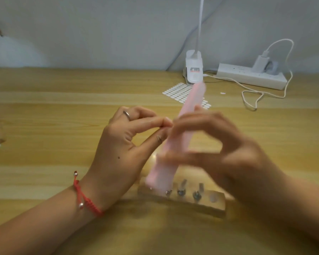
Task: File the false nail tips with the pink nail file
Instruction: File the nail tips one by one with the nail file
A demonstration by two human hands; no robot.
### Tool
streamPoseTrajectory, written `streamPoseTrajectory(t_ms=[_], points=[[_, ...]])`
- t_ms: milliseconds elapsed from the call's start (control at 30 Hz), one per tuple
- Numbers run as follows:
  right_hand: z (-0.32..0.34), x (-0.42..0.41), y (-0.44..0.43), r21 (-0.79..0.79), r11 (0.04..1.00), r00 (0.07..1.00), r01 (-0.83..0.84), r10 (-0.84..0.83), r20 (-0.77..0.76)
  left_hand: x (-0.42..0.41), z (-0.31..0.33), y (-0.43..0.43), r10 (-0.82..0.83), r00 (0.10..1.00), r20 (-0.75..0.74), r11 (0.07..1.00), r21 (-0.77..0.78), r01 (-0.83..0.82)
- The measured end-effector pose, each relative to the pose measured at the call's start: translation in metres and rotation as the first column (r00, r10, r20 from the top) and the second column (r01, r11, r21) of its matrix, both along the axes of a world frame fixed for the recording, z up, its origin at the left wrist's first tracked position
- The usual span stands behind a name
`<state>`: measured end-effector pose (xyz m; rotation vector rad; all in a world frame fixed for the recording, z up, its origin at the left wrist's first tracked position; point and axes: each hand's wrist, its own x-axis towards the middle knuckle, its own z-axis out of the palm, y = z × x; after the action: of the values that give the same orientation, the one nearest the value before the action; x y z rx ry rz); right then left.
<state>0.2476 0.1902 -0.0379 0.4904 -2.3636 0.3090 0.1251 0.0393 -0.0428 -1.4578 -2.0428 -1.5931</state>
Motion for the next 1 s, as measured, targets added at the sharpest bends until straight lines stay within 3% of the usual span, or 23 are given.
streamPoseTrajectory(t_ms=[133,267,400,467,567,700,767,867,1000], points=[[0.011,-0.006,0.021,-0.140,0.978,0.988,0.157,-0.156,0.018,0.004,0.002,0.002,0.013,0.998,-0.069,1.000,-0.002,-0.013],[0.000,0.003,-0.004,0.026,0.999,0.999,-0.031,0.030,0.033,0.006,-0.002,-0.001,-0.008,0.999,-0.037,1.000,-0.028,0.007],[0.015,-0.006,0.020,-0.065,0.988,0.990,0.139,-0.140,-0.009,0.007,0.002,0.001,0.010,1.000,-0.007,1.000,0.000,-0.010],[0.011,-0.003,0.014,-0.057,0.990,0.991,0.132,-0.133,-0.016,0.007,0.001,0.001,-0.007,1.000,0.019,1.000,-0.007,0.007],[0.002,0.003,-0.003,0.039,0.999,1.000,-0.019,0.019,0.001,0.005,0.001,0.000,-0.053,0.986,0.159,0.998,-0.008,0.055],[0.014,-0.004,0.021,-0.148,0.980,0.991,0.129,-0.134,-0.027,0.003,0.002,0.003,-0.122,0.932,0.342,0.991,-0.015,0.135],[0.008,-0.003,0.013,-0.152,0.983,0.993,0.107,-0.114,-0.037,0.004,0.001,0.002,-0.167,0.892,0.419,0.983,0.000,0.184],[0.000,0.001,-0.006,-0.020,1.000,0.997,0.014,-0.016,-0.076,0.004,0.001,0.002,-0.193,0.806,0.560,0.978,0.042,0.205],[0.010,-0.004,0.018,-0.173,0.972,0.980,0.160,-0.177,-0.086,0.002,0.001,0.004,-0.241,0.709,0.662,0.967,0.101,0.234]])
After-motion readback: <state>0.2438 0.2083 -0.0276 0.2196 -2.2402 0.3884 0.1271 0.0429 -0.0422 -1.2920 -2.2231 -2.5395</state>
